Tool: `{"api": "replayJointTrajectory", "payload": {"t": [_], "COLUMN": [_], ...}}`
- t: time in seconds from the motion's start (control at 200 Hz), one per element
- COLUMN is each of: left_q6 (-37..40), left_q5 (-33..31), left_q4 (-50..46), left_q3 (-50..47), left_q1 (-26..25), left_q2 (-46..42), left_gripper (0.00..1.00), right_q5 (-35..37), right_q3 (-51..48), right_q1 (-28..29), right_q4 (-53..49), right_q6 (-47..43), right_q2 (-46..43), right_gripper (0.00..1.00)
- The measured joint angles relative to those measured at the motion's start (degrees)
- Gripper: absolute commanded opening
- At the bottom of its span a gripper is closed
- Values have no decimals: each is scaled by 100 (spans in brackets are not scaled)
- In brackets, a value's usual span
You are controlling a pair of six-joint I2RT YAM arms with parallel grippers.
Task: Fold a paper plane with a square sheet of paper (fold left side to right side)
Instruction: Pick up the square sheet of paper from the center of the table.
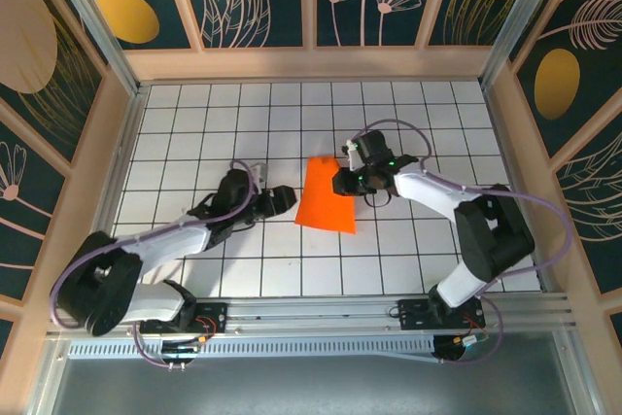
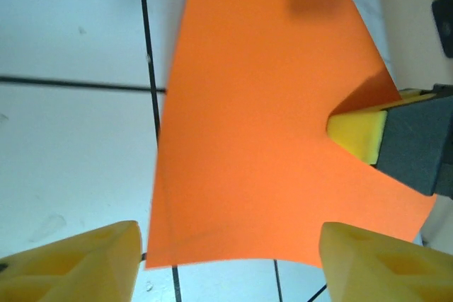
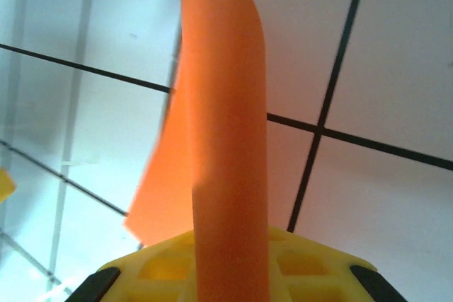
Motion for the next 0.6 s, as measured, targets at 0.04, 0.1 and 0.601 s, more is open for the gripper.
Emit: {"api": "replayJointTrajectory", "payload": {"t": [0.04, 0.1, 0.601], "left_q6": [-15, -90, -256], "left_q5": [146, 374, 2166], "left_q4": [142, 393, 2640], "left_q3": [-197, -476, -1097], "left_q1": [208, 509, 1084], "left_q2": [-264, -570, -2168], "left_gripper": [77, 82, 99], "right_q5": [-256, -619, -2970], "right_q3": [-81, -201, -280], "right_q1": [-153, -396, -1019], "right_q4": [111, 243, 841], "right_q6": [-15, -22, 531], "right_q2": [-177, -450, -2190], "right_gripper": [17, 17, 16]}}
